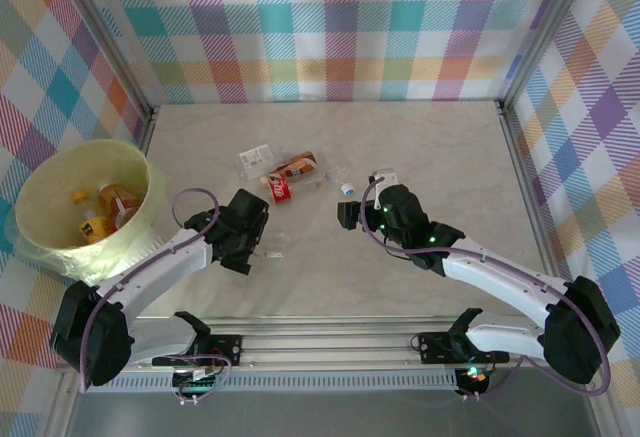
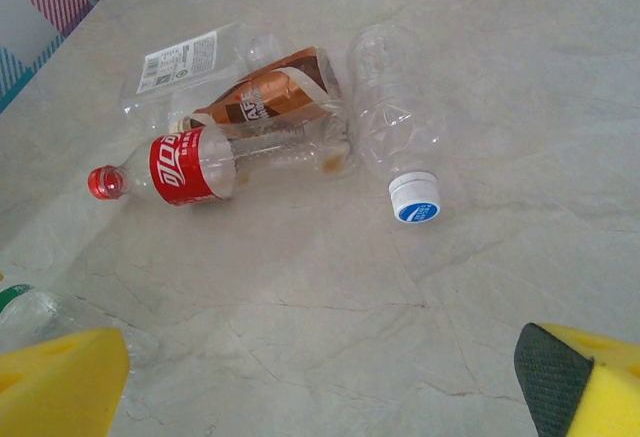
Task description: Put the plastic bottles in the bin
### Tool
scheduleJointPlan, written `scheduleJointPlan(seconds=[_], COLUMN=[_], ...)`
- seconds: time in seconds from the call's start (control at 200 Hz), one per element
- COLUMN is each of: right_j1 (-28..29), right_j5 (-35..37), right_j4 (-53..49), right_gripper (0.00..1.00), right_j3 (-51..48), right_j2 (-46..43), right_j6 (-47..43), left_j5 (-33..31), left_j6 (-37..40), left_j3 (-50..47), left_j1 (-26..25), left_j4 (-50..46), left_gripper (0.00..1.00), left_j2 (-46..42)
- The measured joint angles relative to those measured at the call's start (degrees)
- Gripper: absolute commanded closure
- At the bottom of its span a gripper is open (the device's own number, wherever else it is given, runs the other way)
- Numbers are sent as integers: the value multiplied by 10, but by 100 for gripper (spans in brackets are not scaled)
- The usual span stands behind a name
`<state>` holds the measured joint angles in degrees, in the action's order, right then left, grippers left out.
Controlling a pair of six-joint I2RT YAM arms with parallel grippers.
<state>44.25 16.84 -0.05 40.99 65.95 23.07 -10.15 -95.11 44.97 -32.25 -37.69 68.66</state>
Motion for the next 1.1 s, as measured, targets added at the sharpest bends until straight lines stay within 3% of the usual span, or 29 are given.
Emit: scheduleJointPlan(seconds=[0.34,0.755,1.1], right_j1=[0,0,0], right_j5=[-4,-3,-3], right_j4=[-8,-26,-26], right_gripper=[0,0,0], right_j3=[4,4,4], right_j2=[0,-14,-17], right_j6=[0,1,2], left_j5=[-3,-31,-22], left_j6=[-48,-32,20], left_j3=[-10,-10,4], left_j1=[0,0,0], left_j4=[64,98,92], left_gripper=[1,24,49], left_j2=[77,169,174])
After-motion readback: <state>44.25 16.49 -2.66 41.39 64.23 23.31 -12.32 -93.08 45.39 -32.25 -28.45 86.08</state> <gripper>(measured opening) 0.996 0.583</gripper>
